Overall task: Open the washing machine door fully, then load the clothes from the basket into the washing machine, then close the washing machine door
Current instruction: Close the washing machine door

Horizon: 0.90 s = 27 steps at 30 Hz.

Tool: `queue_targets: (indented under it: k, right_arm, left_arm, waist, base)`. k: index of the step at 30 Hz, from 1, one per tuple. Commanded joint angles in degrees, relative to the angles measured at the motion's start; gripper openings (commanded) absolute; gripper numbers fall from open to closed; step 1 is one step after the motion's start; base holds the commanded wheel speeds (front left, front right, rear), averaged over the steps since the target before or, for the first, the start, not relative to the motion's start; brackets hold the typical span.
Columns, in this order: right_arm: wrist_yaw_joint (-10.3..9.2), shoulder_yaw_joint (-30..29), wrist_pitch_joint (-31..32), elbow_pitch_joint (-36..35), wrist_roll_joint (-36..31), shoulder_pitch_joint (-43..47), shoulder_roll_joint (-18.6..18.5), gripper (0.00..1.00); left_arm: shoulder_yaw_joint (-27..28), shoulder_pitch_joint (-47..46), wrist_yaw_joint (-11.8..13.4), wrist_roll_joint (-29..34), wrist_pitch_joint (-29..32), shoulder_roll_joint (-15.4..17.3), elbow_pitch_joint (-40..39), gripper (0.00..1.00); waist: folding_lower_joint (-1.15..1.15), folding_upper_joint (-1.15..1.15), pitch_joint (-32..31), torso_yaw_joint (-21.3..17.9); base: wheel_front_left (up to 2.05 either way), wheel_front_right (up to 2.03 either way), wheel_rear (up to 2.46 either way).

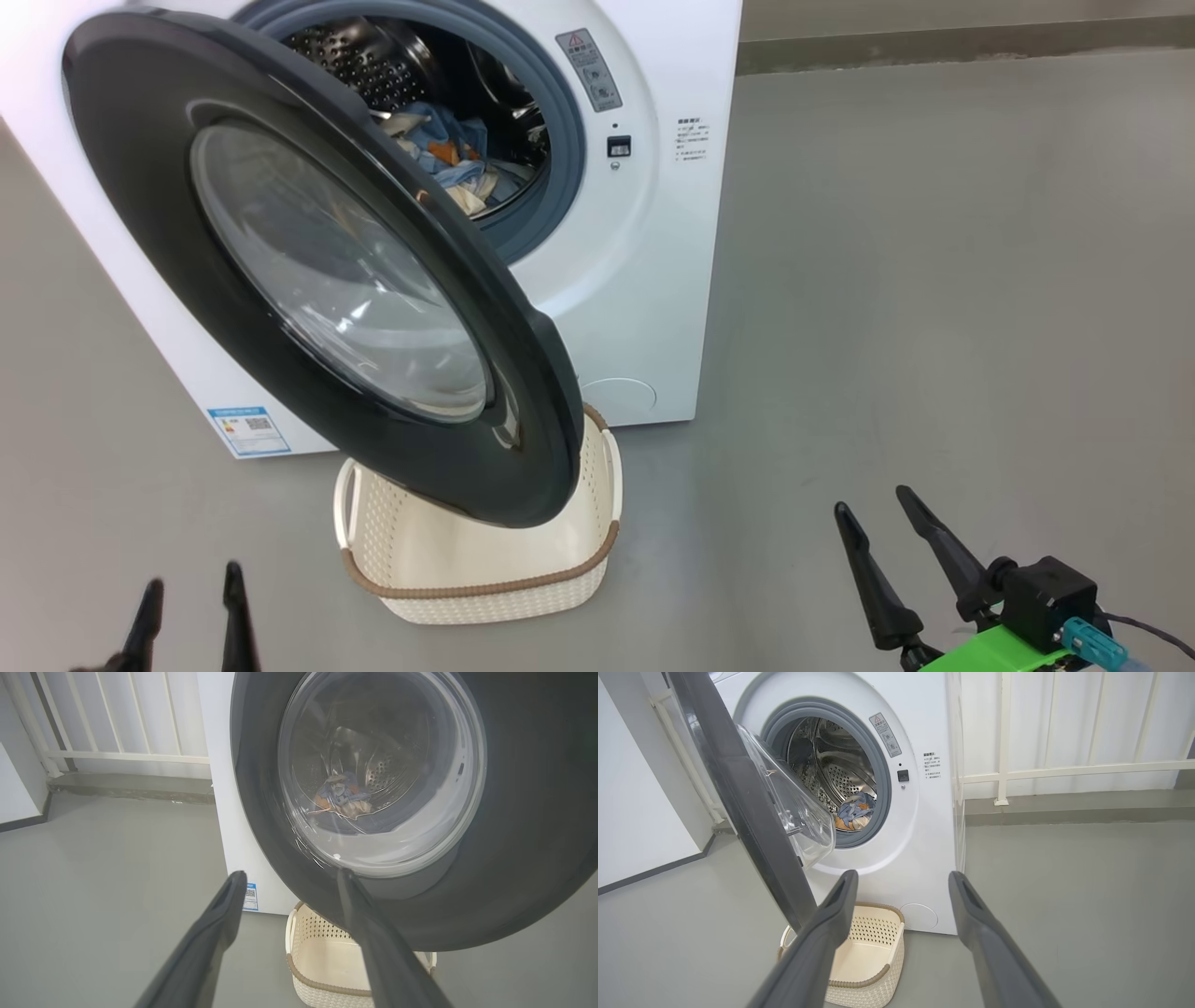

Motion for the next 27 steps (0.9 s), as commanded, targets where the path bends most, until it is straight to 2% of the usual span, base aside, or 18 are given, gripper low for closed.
queue_targets:
  k: [1,6,13,24,25,26,27]
  right_arm:
    - [0.1,0.83,-0.44,-1.4,-0.31,-1.1,-0.03,1.0]
    - [0.1,-0.16,-0.44,-1.42,-0.6,-0.95,0.41,1.0]
    - [0.1,-0.81,-0.44,-1.07,-1.04,-0.64,0.8,1.0]
    - [0.1,-1.22,-0.44,-0.15,-1.22,-0.56,1.69,1.0]
    - [0.1,-1.16,-0.44,0.03,-1.14,-0.53,1.72,0.95]
    - [0.1,-1.14,-0.44,0.14,-1.1,-0.56,1.75,0.46]
    - [0.1,-1.13,-0.44,0.23,-1.08,-0.6,1.77,0.25]
  left_arm:
    - [2.71,-1.02,-0.55,1.5,-0.38,0.23,-1.98,1.0]
    - [4.36,0.07,-3.22,4.21,-0.38,-1.6,-2.76,1.0]
    - [6.4,0.87,-5.52,5.84,-0.38,-2.97,-2.93,1.0]
    - [8.39,0.15,-6.7,6.79,-0.38,-3.89,-2.8,1.0]
    - [8.48,0.12,-6.76,6.83,-0.38,-3.93,-2.81,1.0]
    - [8.59,0.11,-6.81,6.89,-0.38,-3.95,-2.82,1.0]
    - [8.71,0.08,-6.86,6.95,-0.38,-3.98,-2.81,1.0]
  waist:
    - [0.0,0.0,-0.05,0.25]
    - [0.0,0.0,-0.41,1.11]
    - [0.0,0.0,-0.48,1.69]
    - [0.0,0.0,0.04,2.4]
    - [0.0,0.0,0.05,2.48]
    - [0.0,0.0,0.07,2.54]
    - [0.0,0.0,0.08,2.6]
  base:
    - [0.0,0.0,0.0]
    - [0.0,0.0,0.0]
    - [0.0,0.0,0.0]
    - [0.0,0.0,0.0]
    - [0.0,0.0,0.0]
    - [0.0,0.0,0.0]
    - [0.0,0.0,0.0]
